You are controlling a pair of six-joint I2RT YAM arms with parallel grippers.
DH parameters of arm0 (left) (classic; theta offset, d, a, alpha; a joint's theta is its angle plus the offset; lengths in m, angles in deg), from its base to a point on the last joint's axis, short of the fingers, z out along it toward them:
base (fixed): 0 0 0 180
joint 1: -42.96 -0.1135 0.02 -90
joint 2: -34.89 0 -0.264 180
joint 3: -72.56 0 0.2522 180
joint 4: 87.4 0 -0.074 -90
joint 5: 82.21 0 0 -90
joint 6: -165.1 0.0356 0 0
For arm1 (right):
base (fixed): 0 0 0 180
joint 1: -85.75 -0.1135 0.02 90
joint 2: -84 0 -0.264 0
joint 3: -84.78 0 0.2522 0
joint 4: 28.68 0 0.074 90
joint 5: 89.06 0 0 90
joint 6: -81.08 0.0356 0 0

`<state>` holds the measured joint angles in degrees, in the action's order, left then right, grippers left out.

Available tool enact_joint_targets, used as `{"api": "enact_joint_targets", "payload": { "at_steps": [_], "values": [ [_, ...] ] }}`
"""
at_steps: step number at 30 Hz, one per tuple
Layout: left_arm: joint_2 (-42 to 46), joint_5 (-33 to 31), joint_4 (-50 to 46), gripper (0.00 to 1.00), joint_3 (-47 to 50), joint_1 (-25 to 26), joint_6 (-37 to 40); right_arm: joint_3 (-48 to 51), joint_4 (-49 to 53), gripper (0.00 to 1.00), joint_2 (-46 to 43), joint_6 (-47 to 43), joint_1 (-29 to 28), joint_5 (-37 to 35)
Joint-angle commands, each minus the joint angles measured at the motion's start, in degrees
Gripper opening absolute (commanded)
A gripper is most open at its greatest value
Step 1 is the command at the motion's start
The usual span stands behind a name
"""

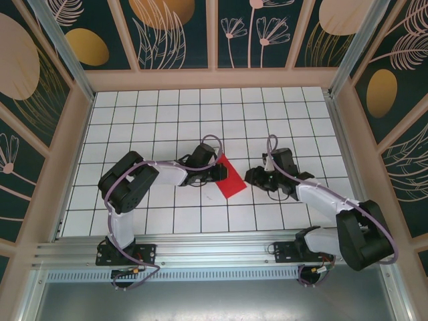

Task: Fold a paper plane with a square sheet of paper (pick it up from the middle)
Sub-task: Fold the paper at the center of the table, then third fold the triangle at the center of the table.

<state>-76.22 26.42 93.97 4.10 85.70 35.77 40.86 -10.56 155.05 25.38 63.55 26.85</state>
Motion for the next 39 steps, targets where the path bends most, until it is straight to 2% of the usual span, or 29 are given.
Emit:
{"api": "enact_joint_targets", "payload": {
  "at_steps": [1,6,12,20,23,28,33,37,39],
  "values": [
    [-1.28,3.97,-9.89,0.11,-2.87,-0.02,11.1,-3.33,2.55,0.39,3.73,-6.39,2.27,1.11],
    [-0.3,3.99,-13.69,0.15,-6.44,0.06,14.94,-7.92,1.21,0.41,13.57,-9.65,2.24,8.7],
    [6.21,2.46,-12.11,0.26,-7.72,0.0,12.4,-8.49,-1.99,0.41,17.92,-9.98,1.35,14.21],
    [12.58,-7.83,-10.71,0.24,-2.04,-0.83,4.91,-10.64,-2.6,0.42,21.52,-11.95,1.07,16.59],
    [12.58,-8.16,-10.37,0.23,0.13,-1.17,3.18,-12.48,-2.48,0.42,23.53,-13.18,1.07,18.09],
    [14.76,-5.17,-7.27,0.22,3.18,-1.21,0.84,-17.67,1.42,0.4,28.34,-16.8,1.11,17.46],
    [18.01,-5.62,-6.5,0.25,6.49,-0.26,1.15,-19.91,2.23,0.14,31.0,-16.36,1.34,18.03],
    [21.92,-9.45,-7.08,0.31,9.16,2.16,2.56,-15.6,-1.91,0.06,27.7,-10.34,0.67,16.34],
    [24.23,-11.98,-7.23,0.36,10.48,3.76,3.3,-11.91,-5.38,0.04,24.42,-4.56,-0.06,14.36]
  ]
}}
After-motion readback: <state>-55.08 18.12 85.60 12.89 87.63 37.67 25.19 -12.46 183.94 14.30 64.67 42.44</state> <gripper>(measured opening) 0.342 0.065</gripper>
